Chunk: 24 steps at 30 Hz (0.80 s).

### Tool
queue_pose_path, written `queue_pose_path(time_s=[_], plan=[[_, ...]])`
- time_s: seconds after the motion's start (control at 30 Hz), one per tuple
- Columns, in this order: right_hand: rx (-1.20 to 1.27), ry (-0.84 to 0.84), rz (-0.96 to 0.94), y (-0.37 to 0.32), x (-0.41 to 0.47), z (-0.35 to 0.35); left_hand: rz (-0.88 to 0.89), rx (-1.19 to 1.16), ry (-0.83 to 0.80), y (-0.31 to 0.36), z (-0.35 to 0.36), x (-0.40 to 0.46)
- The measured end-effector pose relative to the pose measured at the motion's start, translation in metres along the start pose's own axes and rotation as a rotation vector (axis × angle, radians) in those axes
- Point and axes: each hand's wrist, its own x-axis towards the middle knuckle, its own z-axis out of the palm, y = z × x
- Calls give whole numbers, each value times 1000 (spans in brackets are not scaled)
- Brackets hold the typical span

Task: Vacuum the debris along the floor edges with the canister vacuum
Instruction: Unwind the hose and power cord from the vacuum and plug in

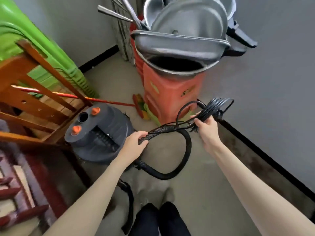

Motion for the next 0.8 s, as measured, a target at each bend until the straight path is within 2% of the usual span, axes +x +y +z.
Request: queue_pose_path(time_s=[0.2, 0.37, 0.47, 0.53, 0.7, 0.8], plan=[[-132, 45, 47, 82, 51, 21, -213, 226, -29, -101, 46, 31], [-104, 31, 123, 137, 77, 51, -171, 464, -23, -148, 80, 64], [-32, 66, 165, 158, 92, 71, -119, 706, 8, -163, 103, 87], [31, 87, 187, 166, 103, 81, -151, 809, 30, -168, 114, 103], [110, 103, 219, 176, 128, 87, -204, 777, 50, -168, 122, 120], [106, 118, 208, 172, 135, 89, -156, 692, 82, -171, 115, 113]])
